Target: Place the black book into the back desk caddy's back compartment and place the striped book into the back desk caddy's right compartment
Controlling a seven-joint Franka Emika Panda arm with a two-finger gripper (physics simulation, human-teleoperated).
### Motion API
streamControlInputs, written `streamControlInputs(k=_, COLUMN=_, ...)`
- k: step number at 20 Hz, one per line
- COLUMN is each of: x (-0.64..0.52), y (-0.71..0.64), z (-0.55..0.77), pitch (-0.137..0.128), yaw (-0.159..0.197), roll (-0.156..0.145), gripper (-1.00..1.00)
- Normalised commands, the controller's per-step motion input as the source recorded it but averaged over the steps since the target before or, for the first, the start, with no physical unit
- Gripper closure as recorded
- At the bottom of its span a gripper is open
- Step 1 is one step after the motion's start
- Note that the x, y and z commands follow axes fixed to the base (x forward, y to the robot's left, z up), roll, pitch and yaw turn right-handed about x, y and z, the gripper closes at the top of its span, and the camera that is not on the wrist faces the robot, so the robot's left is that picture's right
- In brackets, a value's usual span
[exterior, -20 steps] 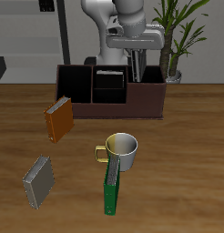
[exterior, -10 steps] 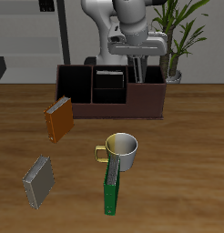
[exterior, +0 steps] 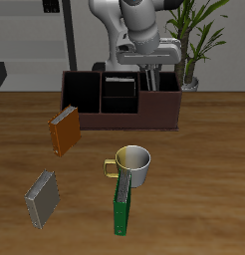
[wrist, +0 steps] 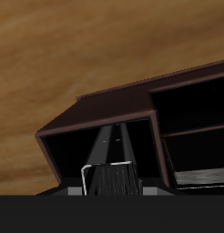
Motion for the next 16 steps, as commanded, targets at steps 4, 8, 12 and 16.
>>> streamControlInputs(k=4, x=-0.02, y=0.0, z=-0.02, pitch=0.012, yaw=-0.005, roll=0.014, gripper=-1.0)
streamControlInputs(k=8, x=-0.01, y=0.02, z=0.07, pitch=-0.004, yaw=-0.014, roll=0.008, gripper=-1.0)
streamControlInputs(k=12, x=0.01, y=-0.07, z=0.06, pitch=-0.006, yaw=0.003, roll=-0.012, gripper=-1.0)
streamControlInputs(k=16, x=0.1, y=-0.17, z=0.22, pitch=-0.063, yaw=0.005, roll=-0.042, gripper=-1.0)
